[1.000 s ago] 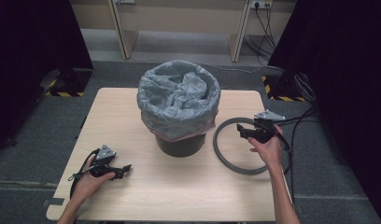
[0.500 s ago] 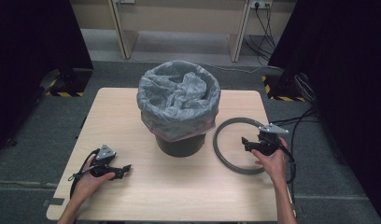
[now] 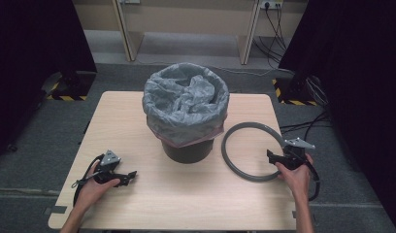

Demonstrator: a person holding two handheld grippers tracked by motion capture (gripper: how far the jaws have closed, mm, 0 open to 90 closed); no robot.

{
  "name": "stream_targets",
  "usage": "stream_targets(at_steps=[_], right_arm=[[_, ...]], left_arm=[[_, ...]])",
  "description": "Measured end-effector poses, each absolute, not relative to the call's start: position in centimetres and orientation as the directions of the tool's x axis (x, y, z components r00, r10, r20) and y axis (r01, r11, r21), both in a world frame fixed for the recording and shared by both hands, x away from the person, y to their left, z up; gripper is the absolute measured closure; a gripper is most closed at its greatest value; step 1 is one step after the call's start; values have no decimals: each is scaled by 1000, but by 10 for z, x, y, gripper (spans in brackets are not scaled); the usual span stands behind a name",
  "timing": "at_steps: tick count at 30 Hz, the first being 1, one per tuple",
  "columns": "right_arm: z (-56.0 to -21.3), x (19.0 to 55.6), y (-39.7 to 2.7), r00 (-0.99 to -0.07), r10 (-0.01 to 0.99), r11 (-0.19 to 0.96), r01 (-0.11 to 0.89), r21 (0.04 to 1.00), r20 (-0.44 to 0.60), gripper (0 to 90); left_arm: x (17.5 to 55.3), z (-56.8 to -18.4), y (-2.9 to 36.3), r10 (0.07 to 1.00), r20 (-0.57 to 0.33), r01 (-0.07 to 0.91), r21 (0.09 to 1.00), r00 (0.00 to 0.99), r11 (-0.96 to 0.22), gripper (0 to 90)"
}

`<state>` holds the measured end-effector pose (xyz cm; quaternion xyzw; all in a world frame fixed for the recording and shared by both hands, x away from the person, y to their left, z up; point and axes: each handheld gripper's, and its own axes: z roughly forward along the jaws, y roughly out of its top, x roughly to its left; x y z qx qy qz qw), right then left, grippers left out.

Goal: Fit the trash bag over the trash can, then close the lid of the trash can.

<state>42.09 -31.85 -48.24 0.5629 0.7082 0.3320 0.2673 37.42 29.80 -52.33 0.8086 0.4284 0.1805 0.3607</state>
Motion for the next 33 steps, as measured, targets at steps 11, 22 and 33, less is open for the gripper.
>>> stream_targets(at_steps=[11,22,33], right_arm=[[-496,420,-340,-144,989,76,672,737,30,348],[-504,427,-355,-98,991,6,718,696,92,589],[-501,434,-359,-77,997,40,717,696,22,776]], left_arm=[[374,-523,298,823,-17,563,737,568,-374,98],[374,-524,297,825,-14,561,739,566,-373,95],[374,-523,297,825,-14,562,738,566,-373,95]])
